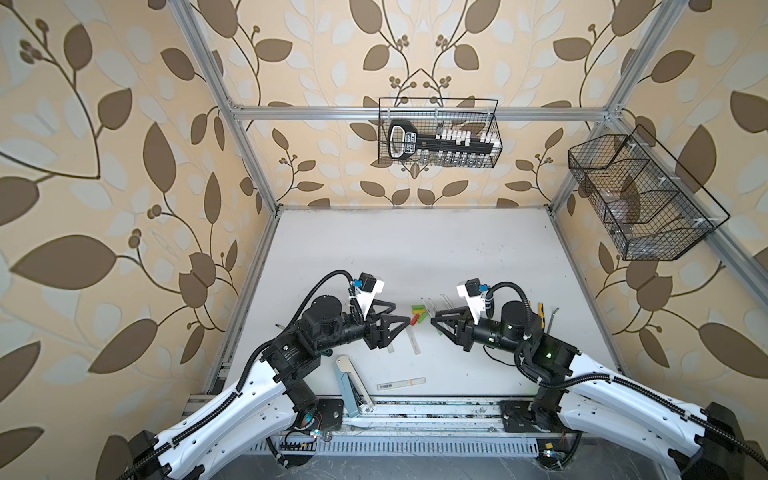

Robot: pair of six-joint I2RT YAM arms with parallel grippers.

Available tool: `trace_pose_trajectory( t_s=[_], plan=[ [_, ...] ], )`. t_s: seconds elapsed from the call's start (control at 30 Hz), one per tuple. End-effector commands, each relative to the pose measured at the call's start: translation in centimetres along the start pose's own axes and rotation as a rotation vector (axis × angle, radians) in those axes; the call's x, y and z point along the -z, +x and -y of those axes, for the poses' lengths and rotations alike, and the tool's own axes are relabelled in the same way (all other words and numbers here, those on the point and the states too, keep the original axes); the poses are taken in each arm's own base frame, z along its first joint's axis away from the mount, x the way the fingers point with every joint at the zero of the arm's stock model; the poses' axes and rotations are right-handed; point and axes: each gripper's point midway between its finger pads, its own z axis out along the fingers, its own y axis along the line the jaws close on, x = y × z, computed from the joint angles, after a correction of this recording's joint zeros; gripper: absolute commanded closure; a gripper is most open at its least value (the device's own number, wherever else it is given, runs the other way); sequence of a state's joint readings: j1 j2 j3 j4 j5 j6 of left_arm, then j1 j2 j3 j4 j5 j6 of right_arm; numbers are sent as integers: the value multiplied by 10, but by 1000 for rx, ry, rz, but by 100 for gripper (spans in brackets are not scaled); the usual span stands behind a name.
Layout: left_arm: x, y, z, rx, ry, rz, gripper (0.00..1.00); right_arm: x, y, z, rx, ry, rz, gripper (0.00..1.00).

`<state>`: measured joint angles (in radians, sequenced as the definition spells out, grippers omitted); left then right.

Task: Insert the pens into the pen caps
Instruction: 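Open the left gripper and withdraw it while the right gripper holds the capped highlighter, then carry the capped highlighter with the right gripper toward the far side of the table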

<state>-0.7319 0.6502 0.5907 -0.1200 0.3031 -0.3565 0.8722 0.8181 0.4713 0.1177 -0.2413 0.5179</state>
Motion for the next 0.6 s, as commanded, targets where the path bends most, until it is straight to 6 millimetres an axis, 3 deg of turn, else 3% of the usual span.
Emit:
trace_pose_trajectory(
  t_s=[0.0,0.1,0.2,0.4,0.57],
  plan=[
    [25,-23,-40,27,-298,76,1,-8,53,5,63,75,-194,60],
    [45,-20,-64,47,-473,52,1,-21,86,-9,170,80,-326,54],
    [62,-16,-75,71,-580,15,1,-35,112,-19,280,91,-457,47],
    [100,-10,-75,50,-684,-91,1,-66,149,-18,465,161,-703,43],
    [139,-16,-72,47,-711,16,1,-77,179,-3,560,203,-882,42]
  ],
)
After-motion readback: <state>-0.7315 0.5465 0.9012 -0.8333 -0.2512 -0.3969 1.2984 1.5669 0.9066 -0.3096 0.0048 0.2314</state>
